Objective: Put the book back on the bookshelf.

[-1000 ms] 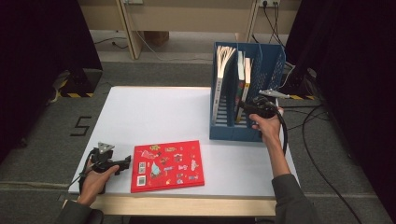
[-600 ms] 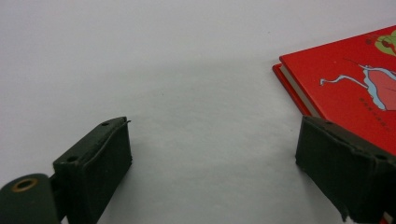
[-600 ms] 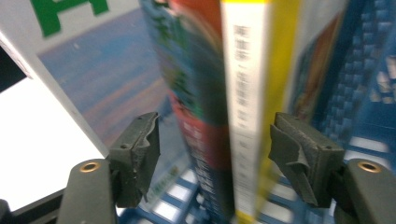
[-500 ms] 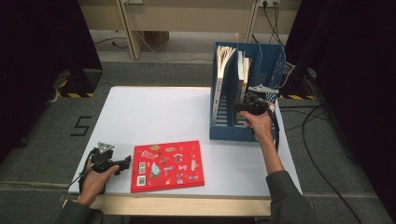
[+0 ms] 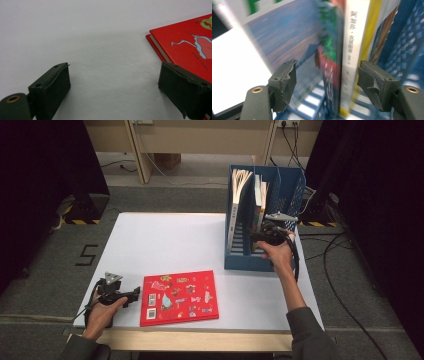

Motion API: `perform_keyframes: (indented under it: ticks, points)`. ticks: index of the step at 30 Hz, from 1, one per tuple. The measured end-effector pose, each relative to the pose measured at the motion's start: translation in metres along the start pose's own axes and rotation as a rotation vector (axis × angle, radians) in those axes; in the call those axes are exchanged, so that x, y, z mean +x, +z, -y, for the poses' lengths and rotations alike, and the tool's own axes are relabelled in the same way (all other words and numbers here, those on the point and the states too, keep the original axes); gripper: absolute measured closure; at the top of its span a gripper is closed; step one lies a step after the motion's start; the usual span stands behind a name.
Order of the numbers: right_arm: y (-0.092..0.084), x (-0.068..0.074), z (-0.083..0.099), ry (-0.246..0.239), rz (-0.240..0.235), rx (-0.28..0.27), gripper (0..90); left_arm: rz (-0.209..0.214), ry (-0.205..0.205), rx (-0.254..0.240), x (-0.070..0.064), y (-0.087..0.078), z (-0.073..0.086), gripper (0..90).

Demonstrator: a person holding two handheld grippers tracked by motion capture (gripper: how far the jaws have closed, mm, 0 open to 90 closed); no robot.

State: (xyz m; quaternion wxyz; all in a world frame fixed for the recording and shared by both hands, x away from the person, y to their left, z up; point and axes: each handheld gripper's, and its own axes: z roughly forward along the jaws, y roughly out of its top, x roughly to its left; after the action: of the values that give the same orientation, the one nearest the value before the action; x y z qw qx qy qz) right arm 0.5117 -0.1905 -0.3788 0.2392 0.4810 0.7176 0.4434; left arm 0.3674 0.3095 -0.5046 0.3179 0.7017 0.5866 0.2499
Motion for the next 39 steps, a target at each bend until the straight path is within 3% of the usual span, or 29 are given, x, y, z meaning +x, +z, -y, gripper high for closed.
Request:
perform_keyframes:
  ticks: [5, 12, 16, 19, 23, 28, 39]
  points:
    - [-0.027, 0.009, 0.010, -0.013, -0.070, -0.031, 29.6, 0.000, -0.002, 0.001, 0.000, 0.000, 0.000, 9.3]
    - [-0.040, 0.024, 0.032, -0.009, -0.186, -0.029, 28.2, 0.002, 0.000, 0.005, 0.000, 0.000, 0.000, 9.3]
    - [-0.047, 0.035, 0.045, -0.070, -0.166, -0.030, 30.1, 0.002, 0.000, 0.005, 0.000, 0.000, 0.000, 9.3]
    - [-0.051, 0.042, 0.054, -0.052, -0.223, -0.025, 30.9, 0.003, 0.001, 0.006, 0.000, 0.000, 0.000, 9.3]
    - [-0.052, 0.050, 0.068, -0.056, -0.253, 0.004, 31.2, 0.003, 0.000, 0.005, 0.000, 0.000, 0.000, 9.3]
    - [-0.052, 0.058, 0.080, -0.071, -0.234, 0.040, 29.0, 0.003, -0.003, 0.003, 0.000, 0.000, 0.000, 9.2]
    - [-0.044, 0.074, 0.101, 0.012, -0.280, 0.072, 22.9, 0.003, -0.002, 0.003, 0.000, 0.000, 0.000, 9.2]
